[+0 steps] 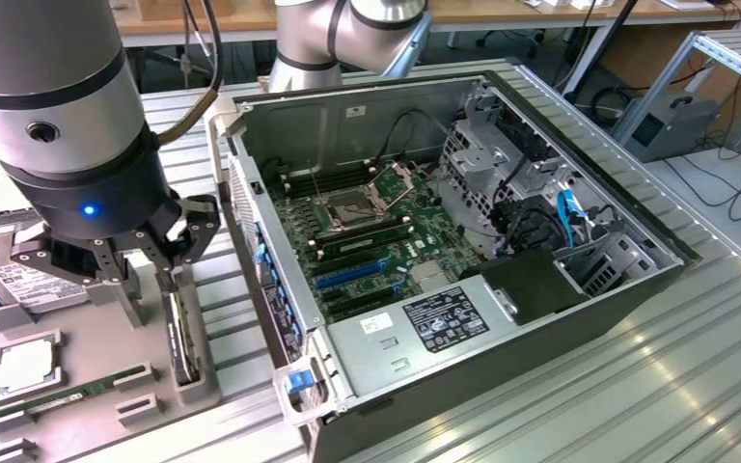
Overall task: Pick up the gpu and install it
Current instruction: 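Pick up the gpu and move the gpu toward the slot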
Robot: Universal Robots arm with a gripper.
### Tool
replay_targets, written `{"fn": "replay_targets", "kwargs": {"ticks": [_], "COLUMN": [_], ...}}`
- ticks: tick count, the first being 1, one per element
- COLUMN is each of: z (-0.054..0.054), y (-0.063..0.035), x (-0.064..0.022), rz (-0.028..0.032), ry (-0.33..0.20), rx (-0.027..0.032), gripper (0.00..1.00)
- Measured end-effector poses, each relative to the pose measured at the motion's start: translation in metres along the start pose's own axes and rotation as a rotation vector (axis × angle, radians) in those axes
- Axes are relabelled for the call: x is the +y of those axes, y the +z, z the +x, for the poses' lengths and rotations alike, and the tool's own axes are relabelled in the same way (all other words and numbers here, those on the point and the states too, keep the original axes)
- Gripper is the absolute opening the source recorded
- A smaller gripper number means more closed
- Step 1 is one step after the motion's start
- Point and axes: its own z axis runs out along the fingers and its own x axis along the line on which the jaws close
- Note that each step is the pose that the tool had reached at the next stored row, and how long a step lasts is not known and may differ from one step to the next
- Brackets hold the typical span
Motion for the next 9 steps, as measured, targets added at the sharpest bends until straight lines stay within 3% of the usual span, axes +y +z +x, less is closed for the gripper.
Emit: {"fn": "replay_targets", "kwargs": {"ticks": [9], "z": [0.0], "y": [0.0198], "x": [-0.0015], "rz": [0.0001], "ry": [0.0], "rx": [0.0005], "gripper": [0.36]}}
